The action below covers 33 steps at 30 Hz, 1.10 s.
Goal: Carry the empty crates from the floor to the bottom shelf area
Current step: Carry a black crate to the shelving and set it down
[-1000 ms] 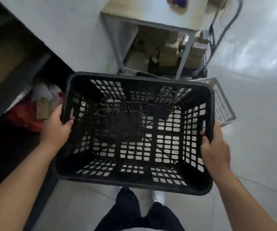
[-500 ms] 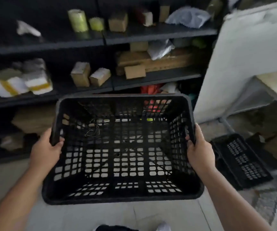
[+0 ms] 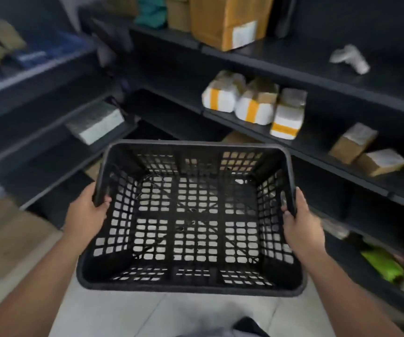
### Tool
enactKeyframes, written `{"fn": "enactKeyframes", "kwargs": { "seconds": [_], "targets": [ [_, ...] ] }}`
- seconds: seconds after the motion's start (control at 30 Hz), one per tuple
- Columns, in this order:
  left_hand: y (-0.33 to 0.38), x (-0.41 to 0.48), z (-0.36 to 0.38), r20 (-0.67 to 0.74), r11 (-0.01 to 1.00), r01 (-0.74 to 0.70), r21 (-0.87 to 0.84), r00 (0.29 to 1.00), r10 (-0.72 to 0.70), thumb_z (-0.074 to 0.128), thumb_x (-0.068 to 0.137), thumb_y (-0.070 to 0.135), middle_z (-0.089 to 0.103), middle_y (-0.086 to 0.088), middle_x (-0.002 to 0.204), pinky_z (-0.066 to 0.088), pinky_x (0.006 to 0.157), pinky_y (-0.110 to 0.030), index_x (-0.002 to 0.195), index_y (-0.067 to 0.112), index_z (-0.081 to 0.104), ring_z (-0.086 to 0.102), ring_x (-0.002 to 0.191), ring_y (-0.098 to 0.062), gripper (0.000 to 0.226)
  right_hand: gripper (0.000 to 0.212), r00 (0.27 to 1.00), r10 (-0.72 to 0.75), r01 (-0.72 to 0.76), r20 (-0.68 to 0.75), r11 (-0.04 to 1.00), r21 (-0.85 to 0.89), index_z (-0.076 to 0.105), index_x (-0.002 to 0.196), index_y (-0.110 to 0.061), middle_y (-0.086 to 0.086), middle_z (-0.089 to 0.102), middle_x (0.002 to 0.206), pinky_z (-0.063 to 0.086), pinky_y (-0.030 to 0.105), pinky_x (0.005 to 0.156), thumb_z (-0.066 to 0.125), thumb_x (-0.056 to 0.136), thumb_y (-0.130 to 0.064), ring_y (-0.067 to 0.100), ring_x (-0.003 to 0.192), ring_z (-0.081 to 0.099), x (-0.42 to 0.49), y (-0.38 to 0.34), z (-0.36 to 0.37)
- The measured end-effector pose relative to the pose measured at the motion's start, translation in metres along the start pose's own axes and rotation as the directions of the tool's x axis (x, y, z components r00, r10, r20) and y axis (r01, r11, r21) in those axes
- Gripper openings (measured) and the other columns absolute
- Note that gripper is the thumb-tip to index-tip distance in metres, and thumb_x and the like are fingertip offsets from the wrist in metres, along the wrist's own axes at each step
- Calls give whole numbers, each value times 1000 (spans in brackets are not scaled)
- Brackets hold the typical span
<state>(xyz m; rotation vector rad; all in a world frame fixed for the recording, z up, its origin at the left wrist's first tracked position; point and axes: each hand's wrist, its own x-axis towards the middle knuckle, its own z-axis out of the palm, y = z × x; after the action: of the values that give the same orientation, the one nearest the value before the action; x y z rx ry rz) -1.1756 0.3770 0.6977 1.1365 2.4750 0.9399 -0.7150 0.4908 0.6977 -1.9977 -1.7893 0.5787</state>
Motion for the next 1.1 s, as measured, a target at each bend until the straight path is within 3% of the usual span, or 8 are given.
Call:
{"fn": "enactKeyframes", "kwargs": {
  "seconds": [0.1,0.3,0.4,0.5,0.67,0.8,0.93,1.1],
  "targets": [
    [-39,12,-22,-80,994,105,20,991,-103,63,93,23,69,0,82,55,68,-45,118,38,54,66,71,-27,30,67,985,-133,130,113,991,34,12,151,-34,-6,64,92,55,41,61,48,96,-22,24,75,64,36,-56,37],
    [-84,26,-44,-256,933,356,48,907,-333,65,92,22,67,-2,72,46,50,-34,120,26,59,63,55,-25,29,67,904,-347,351,251,936,28,15,153,-28,-7,56,77,43,30,49,50,96,-20,9,52,47,119,-149,108],
    [-103,39,-48,-336,919,392,37,871,-358,65,91,22,69,-3,79,49,57,-38,121,29,58,64,63,-27,32,67,849,-420,431,321,902,38,14,153,-29,4,64,83,44,32,53,49,96,-22,18,57,50,157,-199,146],
    [-126,57,-47,-373,890,456,-14,823,-427,64,91,26,70,-6,86,51,67,-42,119,30,56,66,74,-32,30,68,808,-466,490,362,871,29,13,152,-32,13,67,94,49,36,61,49,96,-22,31,73,59,184,-247,183],
    [-181,107,-38,-395,860,502,-86,776,-492,64,91,24,70,0,94,50,69,-40,124,33,55,65,79,-29,35,67,763,-469,503,444,863,47,14,151,-36,9,68,101,55,44,73,50,95,-23,30,85,64,219,-313,263],
    [-241,172,-22,-334,810,569,-138,744,-579,65,90,19,74,-3,102,51,73,-41,127,26,58,68,87,-32,38,64,758,-469,522,453,853,10,18,150,-33,13,69,96,48,33,63,50,96,-26,26,68,58,240,-355,346],
    [-304,233,14,-271,749,638,-178,700,-661,65,90,19,74,-4,105,52,76,-42,129,26,56,67,91,-32,40,61,775,-409,485,481,873,-40,18,149,-36,11,70,92,47,32,62,48,97,-29,24,67,60,266,-378,441],
    [-400,293,102,-243,678,710,-187,636,-733,62,94,30,72,4,100,47,72,-38,126,32,55,67,87,-27,34,58,762,-373,473,530,879,-61,20,147,-40,15,66,91,51,41,71,47,96,-36,39,81,65,306,-375,584]
  ]
}}
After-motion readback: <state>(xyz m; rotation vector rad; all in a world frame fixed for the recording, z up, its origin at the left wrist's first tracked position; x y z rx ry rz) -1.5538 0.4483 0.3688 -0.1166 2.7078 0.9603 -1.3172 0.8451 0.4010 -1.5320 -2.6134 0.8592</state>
